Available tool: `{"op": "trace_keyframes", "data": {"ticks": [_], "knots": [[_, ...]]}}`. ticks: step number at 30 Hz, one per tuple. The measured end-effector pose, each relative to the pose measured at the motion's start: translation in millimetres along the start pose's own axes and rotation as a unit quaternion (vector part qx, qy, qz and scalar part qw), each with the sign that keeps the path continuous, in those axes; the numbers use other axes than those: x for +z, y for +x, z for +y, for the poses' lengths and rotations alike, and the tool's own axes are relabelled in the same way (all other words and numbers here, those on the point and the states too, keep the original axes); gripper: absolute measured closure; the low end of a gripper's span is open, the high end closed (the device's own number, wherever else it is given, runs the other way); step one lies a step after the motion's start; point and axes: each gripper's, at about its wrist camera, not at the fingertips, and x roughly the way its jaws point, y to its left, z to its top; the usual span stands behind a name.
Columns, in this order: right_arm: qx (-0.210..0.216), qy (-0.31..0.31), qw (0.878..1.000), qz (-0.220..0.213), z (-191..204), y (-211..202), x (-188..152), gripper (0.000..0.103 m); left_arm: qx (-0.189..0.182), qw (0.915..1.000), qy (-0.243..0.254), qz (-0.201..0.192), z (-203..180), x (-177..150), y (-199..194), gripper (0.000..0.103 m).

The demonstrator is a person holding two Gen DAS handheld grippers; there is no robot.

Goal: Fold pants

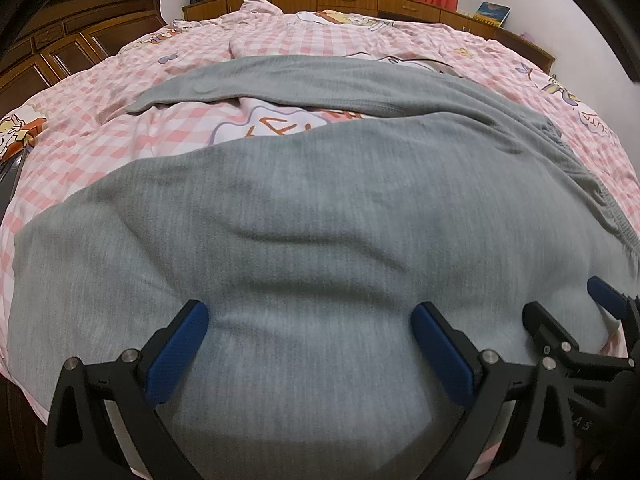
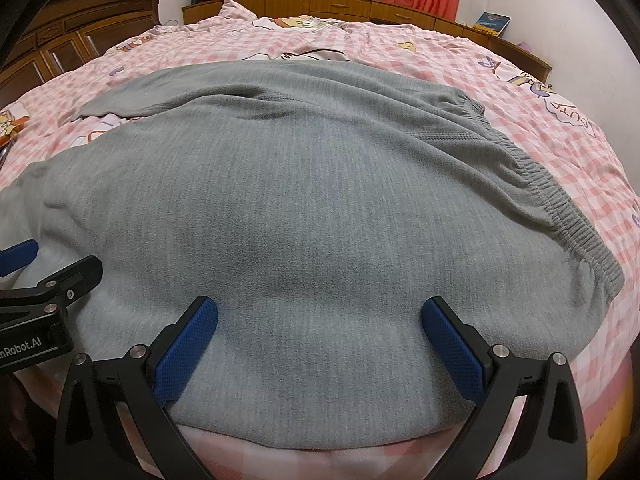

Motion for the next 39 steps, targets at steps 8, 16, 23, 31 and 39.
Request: {"op": "trace_keyframes", "data": {"ticks": [8,16,23,31,39], "knots": [[0.006,-0.007,1.000,0.006,-0.1,-0.3,0.6,0.000,0.000,1.0000,0.001,0.002,-0.9,-1.1,0.6,0.000],[0.036,-0.035,0.998,0.032,-5.5,-2.4,7.1,0.000,-0.021,0.9993,0.027,0.017,3.5,4.3,-1.1,0.000],[0.068,-0.063,0.994,0.059,-12.0,-7.1,15.2,0.002,-0.047,0.9978,0.033,0.033,14.3,18.6,-6.5,0.000],[0.087,-0.067,0.993,0.053,-29.5,-16.7,48.8,0.005,-0.041,0.9984,0.035,0.017,44.0,60.9,-13.7,0.000],[0.076,-0.049,0.995,0.042,-64.8,-5.4,104.8,0.005,-0.013,0.9998,0.015,0.007,93.7,122.3,-0.6,0.000]]}}
